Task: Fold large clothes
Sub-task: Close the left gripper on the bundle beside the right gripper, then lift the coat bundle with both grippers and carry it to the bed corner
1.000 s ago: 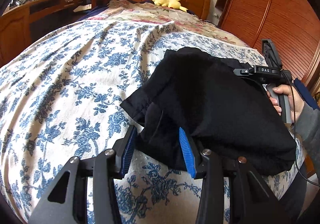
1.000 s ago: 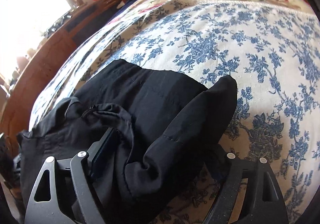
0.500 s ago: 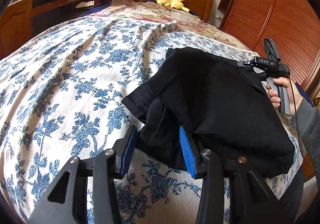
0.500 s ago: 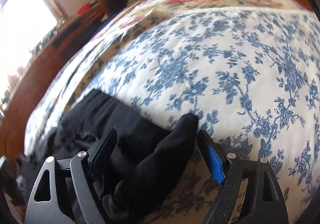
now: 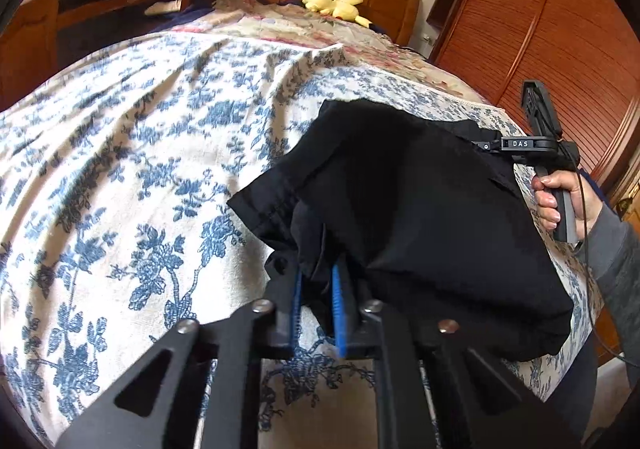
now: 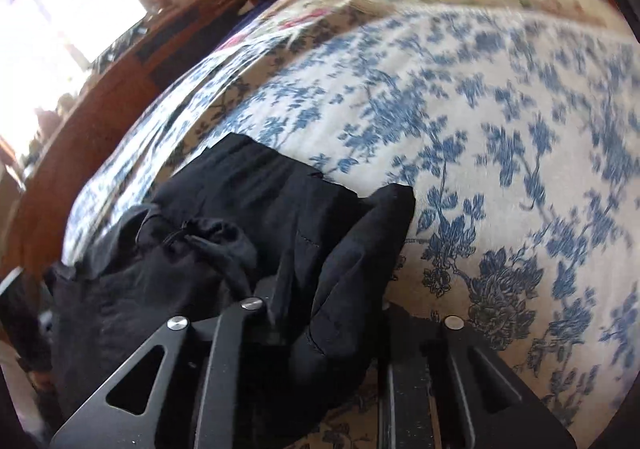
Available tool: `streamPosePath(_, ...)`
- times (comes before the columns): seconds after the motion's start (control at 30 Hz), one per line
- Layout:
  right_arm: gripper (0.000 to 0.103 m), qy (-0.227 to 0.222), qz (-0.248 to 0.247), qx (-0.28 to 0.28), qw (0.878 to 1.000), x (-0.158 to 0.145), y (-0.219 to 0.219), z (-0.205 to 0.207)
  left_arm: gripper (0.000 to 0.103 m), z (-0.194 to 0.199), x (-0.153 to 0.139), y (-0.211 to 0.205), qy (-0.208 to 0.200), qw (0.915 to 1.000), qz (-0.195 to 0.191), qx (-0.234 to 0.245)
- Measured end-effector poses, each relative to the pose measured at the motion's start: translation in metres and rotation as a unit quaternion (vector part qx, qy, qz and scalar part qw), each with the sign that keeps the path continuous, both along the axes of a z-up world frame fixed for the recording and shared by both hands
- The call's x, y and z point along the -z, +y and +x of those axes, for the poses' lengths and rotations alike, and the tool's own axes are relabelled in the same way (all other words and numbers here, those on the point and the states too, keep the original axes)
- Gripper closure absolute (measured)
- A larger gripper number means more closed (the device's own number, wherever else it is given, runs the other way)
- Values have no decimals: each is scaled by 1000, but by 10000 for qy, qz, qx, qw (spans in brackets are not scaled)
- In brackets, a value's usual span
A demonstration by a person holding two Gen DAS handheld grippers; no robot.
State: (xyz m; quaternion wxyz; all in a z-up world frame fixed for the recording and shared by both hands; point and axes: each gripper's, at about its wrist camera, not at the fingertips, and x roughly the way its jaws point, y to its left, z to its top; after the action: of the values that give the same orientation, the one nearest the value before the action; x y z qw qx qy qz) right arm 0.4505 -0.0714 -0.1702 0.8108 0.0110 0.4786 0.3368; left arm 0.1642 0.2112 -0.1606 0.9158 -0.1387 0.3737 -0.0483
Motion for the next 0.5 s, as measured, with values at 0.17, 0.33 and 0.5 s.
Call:
streamPosePath(0.17, 92, -347, -143, -99, 9992, -18, 0, -21, 97, -11, -15, -9, -239, 9995, 171, -114)
streamPosePath(0.33, 93, -456, -102, -145, 9988, -27, -25, -64, 97, -29, -25, -19, -480, 9984, 274, -70)
streamPosePath(0.5, 93, -464, 69, -98, 9989, -34, -52, -99, 98, -45, -34, -31, -581, 9979, 283, 9)
